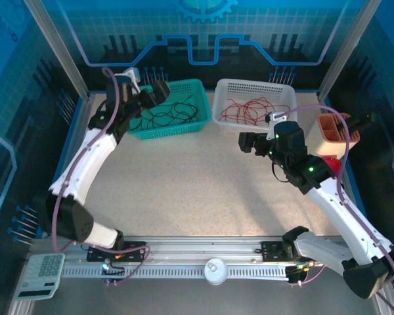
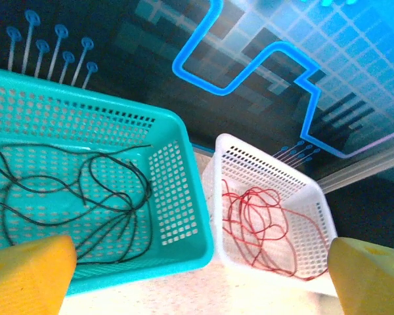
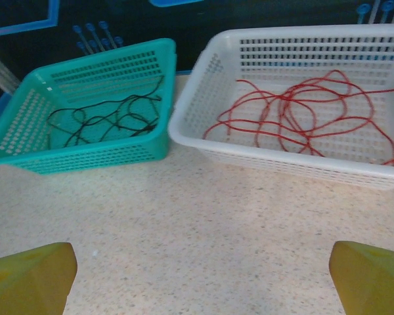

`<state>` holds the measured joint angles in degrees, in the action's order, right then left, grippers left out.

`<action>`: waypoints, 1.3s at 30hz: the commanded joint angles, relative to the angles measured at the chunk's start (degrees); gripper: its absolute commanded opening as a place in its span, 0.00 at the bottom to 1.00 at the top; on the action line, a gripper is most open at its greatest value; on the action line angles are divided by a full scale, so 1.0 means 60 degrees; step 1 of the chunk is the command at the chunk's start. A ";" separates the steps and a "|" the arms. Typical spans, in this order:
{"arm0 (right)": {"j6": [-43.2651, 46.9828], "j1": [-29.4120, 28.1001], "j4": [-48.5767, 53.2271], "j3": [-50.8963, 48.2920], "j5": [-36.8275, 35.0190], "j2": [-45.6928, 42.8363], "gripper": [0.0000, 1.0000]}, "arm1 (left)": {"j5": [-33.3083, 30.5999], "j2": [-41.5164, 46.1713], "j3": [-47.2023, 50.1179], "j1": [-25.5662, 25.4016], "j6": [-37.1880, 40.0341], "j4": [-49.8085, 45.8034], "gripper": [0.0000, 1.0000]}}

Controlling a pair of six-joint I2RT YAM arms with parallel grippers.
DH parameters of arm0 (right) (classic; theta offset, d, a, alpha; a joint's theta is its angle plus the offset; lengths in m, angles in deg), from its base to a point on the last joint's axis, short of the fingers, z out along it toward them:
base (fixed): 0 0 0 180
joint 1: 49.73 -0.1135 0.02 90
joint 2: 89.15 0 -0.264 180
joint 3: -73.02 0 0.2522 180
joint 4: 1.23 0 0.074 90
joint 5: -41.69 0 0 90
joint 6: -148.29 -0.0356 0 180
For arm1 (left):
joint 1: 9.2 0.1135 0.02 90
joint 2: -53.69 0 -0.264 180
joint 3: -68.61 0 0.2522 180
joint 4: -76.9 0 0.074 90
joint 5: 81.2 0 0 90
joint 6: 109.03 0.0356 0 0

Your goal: Untangle the cables

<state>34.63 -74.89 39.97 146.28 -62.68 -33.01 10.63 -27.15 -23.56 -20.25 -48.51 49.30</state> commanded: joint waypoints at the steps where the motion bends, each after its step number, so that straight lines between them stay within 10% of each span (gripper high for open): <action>1: 0.0047 0.0599 -0.0258 -0.0580 -0.0162 -0.0306 1.00 | -0.0527 0.0982 0.1351 -0.0019 0.1397 0.0368 0.99; 21: 0.3373 0.1691 -0.6947 -0.4424 -0.2862 0.1852 1.00 | -0.3855 0.2931 0.8116 0.1320 0.3231 0.5939 0.99; 39: 0.4544 0.2412 -1.5023 -0.7254 -0.0989 0.4843 1.00 | -0.2770 0.0054 1.0224 0.1548 0.4585 1.1430 0.99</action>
<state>60.09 -61.82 -33.58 105.78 -71.86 -8.01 -9.70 -24.64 36.39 -11.14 -23.92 107.15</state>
